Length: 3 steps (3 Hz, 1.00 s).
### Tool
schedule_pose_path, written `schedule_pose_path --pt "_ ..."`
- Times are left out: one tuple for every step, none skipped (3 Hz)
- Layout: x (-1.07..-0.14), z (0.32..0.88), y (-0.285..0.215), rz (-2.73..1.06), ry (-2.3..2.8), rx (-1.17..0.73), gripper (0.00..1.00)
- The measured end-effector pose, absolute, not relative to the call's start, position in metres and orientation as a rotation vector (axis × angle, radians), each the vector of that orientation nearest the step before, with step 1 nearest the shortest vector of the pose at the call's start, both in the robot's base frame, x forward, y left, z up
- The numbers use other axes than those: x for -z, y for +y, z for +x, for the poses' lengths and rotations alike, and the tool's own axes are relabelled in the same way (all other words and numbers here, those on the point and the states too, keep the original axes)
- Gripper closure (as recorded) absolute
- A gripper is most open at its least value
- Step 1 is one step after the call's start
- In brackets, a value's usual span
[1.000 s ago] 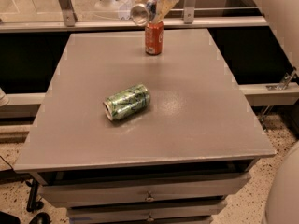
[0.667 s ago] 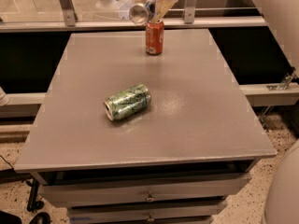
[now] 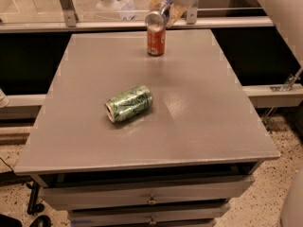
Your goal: Move redbull can near coke can
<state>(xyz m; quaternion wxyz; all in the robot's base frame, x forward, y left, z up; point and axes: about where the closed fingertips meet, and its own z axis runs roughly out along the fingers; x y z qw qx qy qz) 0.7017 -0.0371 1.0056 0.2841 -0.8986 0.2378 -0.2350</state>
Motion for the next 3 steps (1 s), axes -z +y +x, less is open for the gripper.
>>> schedule_pose_path --pt "-0.992 0.710 -0.060 -2.456 0.636 0.682 1.00" --pt "-0.971 0.720 -0.067 -2.470 0.652 0.686 1.00" --pt "-0.944 0.735 -0.065 -2.460 0.662 0.673 1.00"
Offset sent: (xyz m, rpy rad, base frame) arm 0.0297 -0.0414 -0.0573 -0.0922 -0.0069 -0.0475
